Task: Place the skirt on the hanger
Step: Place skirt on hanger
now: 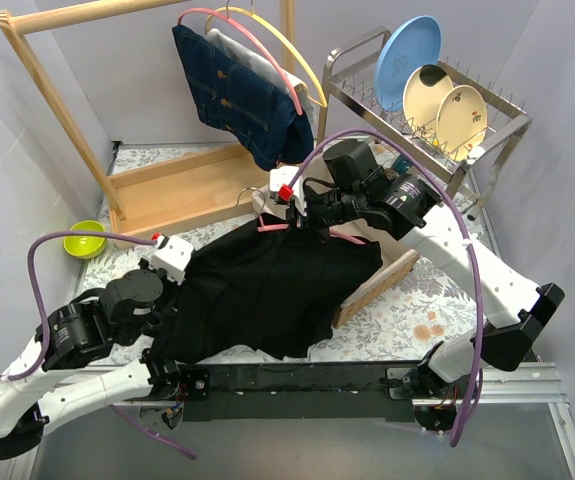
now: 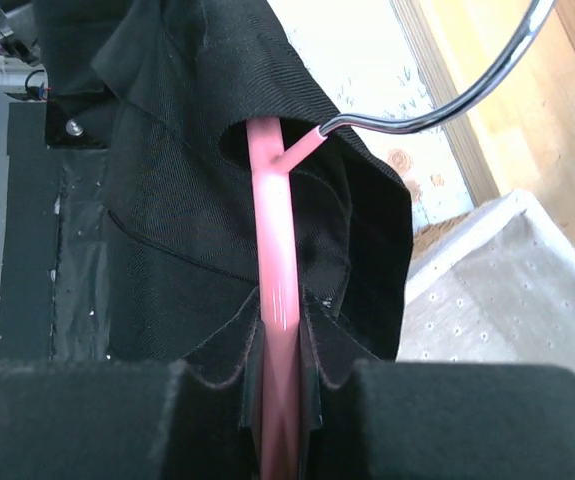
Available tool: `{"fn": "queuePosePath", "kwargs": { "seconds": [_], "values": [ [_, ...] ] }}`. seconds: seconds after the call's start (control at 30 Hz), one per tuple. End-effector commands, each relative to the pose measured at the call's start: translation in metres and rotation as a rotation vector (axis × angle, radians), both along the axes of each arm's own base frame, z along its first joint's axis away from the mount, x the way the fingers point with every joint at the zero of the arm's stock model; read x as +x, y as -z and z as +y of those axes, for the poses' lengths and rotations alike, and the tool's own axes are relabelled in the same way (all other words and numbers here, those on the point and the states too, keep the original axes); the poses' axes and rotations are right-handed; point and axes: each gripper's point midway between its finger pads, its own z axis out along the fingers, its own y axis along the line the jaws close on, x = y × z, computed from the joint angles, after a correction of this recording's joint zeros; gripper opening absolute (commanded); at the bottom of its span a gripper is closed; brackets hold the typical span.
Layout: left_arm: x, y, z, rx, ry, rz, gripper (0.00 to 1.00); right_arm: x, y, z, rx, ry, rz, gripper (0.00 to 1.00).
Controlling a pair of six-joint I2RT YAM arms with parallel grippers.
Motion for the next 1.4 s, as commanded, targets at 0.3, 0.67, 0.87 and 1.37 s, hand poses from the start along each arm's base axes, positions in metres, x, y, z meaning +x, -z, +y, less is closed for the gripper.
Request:
{"fn": "queuePosePath", "kwargs": {
  "seconds": [0.3,0.67,0.87,1.37],
  "values": [
    [0.012,-0.010,0.043,0.024,-0.267,-0.083,0.00,0.007,-0.059,-0.040,0.181,0.041,-0.106,0.01],
    [-0.013,-0.038,0.035,-0.190,-0.108,-0.054,0.00,-0.012,-0.059,-0.065,0.209,0.021,-0.139,0.01],
    [-0.027,-0.051,-0.008,-0.281,0.131,-0.037,0.64,-0.009,-0.056,-0.063,0.203,0.019,-0.131,0.01],
    [-0.034,-0.055,-0.014,-0.218,0.201,0.001,0.74,-0.024,-0.049,-0.063,0.200,-0.083,-0.127,0.01]
  ]
}}
